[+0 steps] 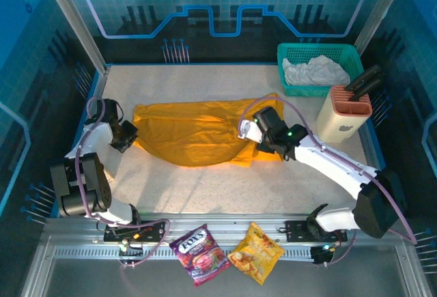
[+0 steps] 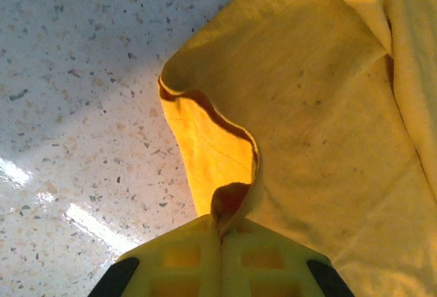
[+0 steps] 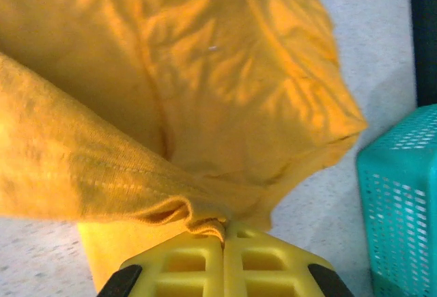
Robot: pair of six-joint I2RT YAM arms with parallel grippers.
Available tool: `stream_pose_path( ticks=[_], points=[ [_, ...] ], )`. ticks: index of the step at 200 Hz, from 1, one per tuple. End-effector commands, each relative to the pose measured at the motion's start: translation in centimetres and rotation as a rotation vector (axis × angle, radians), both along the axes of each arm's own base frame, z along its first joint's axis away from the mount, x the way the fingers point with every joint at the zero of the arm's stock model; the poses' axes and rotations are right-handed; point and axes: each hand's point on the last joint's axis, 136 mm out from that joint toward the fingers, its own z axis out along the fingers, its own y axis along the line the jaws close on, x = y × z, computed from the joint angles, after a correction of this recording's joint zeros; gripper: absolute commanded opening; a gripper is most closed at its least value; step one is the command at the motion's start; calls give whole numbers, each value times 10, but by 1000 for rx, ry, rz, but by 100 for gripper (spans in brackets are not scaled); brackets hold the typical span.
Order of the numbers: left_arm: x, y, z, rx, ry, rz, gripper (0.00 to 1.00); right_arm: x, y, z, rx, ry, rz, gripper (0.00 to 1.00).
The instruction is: Fold and stack the t-shirts
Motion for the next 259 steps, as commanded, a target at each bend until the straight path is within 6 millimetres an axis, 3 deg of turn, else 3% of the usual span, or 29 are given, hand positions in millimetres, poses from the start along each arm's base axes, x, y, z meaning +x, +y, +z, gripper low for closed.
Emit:
stream_pose_path(
  ticks=[1, 66, 101, 145, 167, 190, 226, 259],
  points=[
    [11, 6, 2, 17, 5, 35, 0, 31, 5, 14, 28, -47, 20, 0],
    [40, 17, -22, -13, 61, 75, 0, 106, 2, 12, 33, -54, -34, 0],
    [53, 19, -37, -33, 98, 80, 0, 135, -2, -6, 28, -29, -69, 0],
    [50, 26, -54, -14, 157, 104, 0, 152, -15, -44, 34, 41, -174, 0],
    [47, 30, -59, 9, 177, 122, 9, 157, -24, -62, 49, 71, -262, 0],
    [44, 36, -57, 42, 188, 139, 10, 160, -30, -76, 82, 97, -360, 0],
    [38, 45, -50, 84, 200, 167, 11, 165, -39, -88, 160, 136, -525, 0],
    [42, 44, -47, 74, 180, 173, 26, 169, -40, -92, 242, 163, -623, 0]
  ],
)
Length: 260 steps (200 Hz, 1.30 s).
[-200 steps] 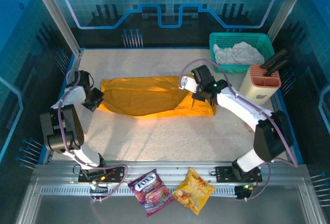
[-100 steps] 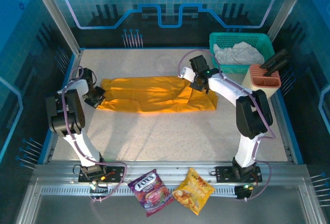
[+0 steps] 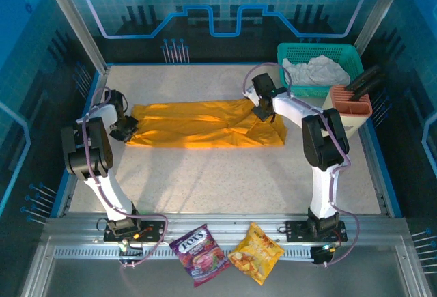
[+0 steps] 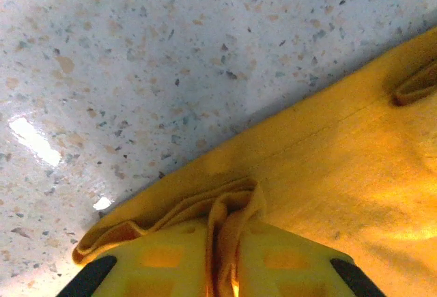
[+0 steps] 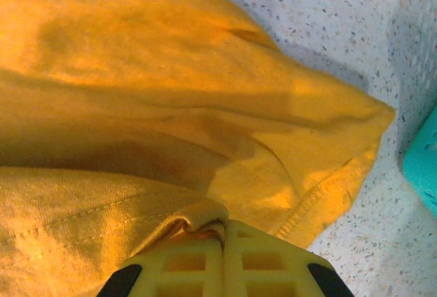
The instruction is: Fold and stack the t-shirts
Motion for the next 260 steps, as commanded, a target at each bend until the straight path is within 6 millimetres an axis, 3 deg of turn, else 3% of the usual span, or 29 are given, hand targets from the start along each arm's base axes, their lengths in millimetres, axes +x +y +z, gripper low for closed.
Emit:
stream_pose_path(
  ticks=[1, 31, 51, 100, 121, 140, 151, 165, 173, 180, 201, 230, 260],
  points=[
    [-4, 8, 8, 29, 11, 32, 27, 4, -7, -2, 87, 16, -140, 0],
    [5, 5, 21, 14, -39, 24, 48, 8, -5, -1, 152, 21, -203, 0],
    [11, 4, 39, 12, -86, 14, 56, 11, -5, 3, 205, 31, -253, 0],
    [5, 3, 97, 57, -189, -14, 76, 15, 10, 28, 462, 48, -362, 36],
    [0, 0, 121, 77, -237, -49, 85, 12, 21, 47, 628, 78, -408, 43],
    [-1, -9, 139, 69, -289, -113, 87, -1, 28, 61, 750, 117, -459, 46],
    [-3, -16, 145, 53, -315, -154, 84, -13, 29, 64, 810, 142, -518, 48],
    [-5, -27, 147, 32, -330, -200, 71, -31, 39, 61, 905, 209, -569, 48],
    [-7, -34, 146, 21, -331, -226, 55, -41, 47, 56, 948, 252, -595, 48],
    [-9, -39, 142, 11, -320, -243, 36, -50, 56, 51, 980, 287, -604, 48],
    [-10, -59, 129, -28, -287, -305, 1, -70, 81, 33, 1029, 351, -625, 49],
    [-5, -89, 103, -71, -234, -390, 0, -81, 103, 9, 1021, 373, -659, 49],
    [0, -112, 77, -98, -189, -437, 0, -78, 108, -4, 988, 364, -689, 49]
  ],
)
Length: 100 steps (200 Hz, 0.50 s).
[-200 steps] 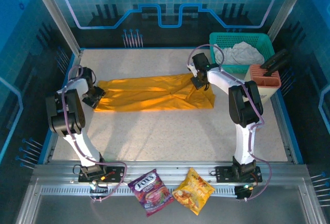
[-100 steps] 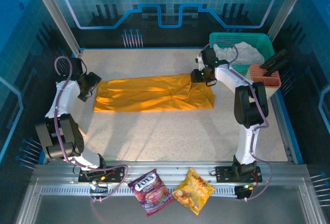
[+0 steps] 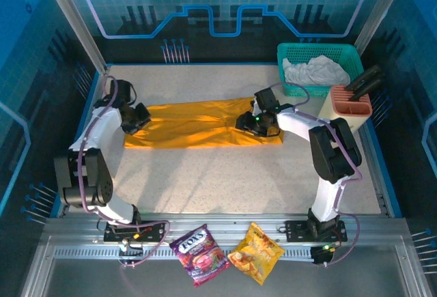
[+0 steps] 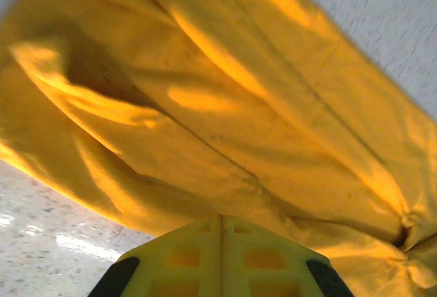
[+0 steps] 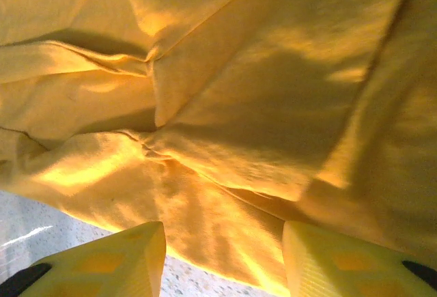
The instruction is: Fold and stack the t-shirts
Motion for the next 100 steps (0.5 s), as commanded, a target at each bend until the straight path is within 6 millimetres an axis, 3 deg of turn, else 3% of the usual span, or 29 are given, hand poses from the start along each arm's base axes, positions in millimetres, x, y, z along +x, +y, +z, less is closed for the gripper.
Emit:
stream_pose_path(
  ticks=[1, 53, 100],
  points=[
    [-2, -19, -21, -29, 44, -61, 0, 13, 7, 0, 22, -10, -62, 49],
    [6, -35, -51, -43, 94, -90, 0, 13, -5, -7, -65, -11, -94, 51],
    [9, -46, -68, -36, 134, -120, 0, 19, -1, -12, -71, -4, -83, 51]
  ],
)
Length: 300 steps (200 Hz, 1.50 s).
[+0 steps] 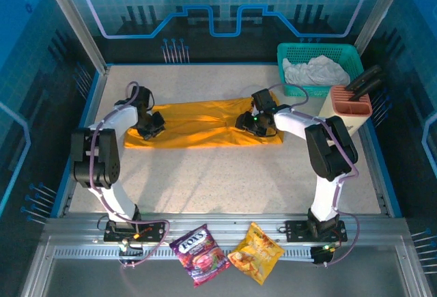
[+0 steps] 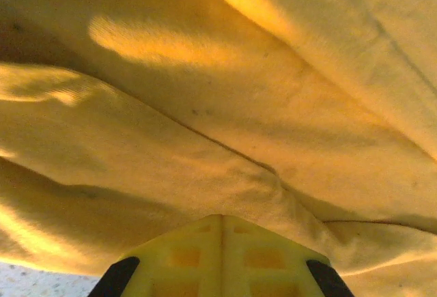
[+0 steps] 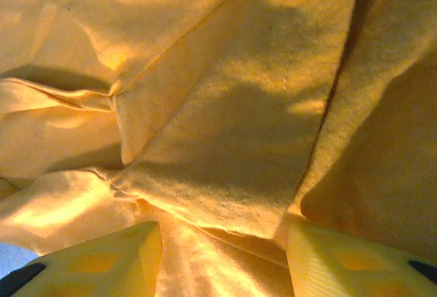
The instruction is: Fold and stack the t-shirts
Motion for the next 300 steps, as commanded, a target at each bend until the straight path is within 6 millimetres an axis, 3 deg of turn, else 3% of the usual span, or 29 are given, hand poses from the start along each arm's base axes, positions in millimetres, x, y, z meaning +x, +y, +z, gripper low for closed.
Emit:
stream_pose_path(
  ticks=[1, 73, 120, 177, 206, 234, 259, 282, 300],
  points=[
    [5, -8, -4, -13, 4, -18, 0, 8, 6, 0, -10, -1, -3, 51],
    [3, -7, -12, 4, 26, -22, 0, 19, 24, 6, 51, -16, 21, 32],
    [3, -6, -11, 9, 26, -25, 0, 46, 37, 19, 62, -49, 34, 31],
    [-1, -7, -6, 10, 26, -36, 0, 84, 51, 11, 60, -34, 37, 38],
    [-1, -5, 12, 35, -5, -44, 0, 92, 55, 30, 83, -80, 47, 42],
    [1, -2, 44, 62, -63, -48, 0, 103, 58, 63, 109, -157, 75, 45],
    [-1, 2, 71, 87, -119, -44, 6, 108, 64, 93, 147, -219, 108, 46],
    [0, 7, 86, 120, -152, -43, 18, 98, 59, 107, 145, -244, 111, 44],
    [10, 9, 87, 140, -148, -60, 20, 80, 46, 105, 123, -242, 92, 40]
  ],
)
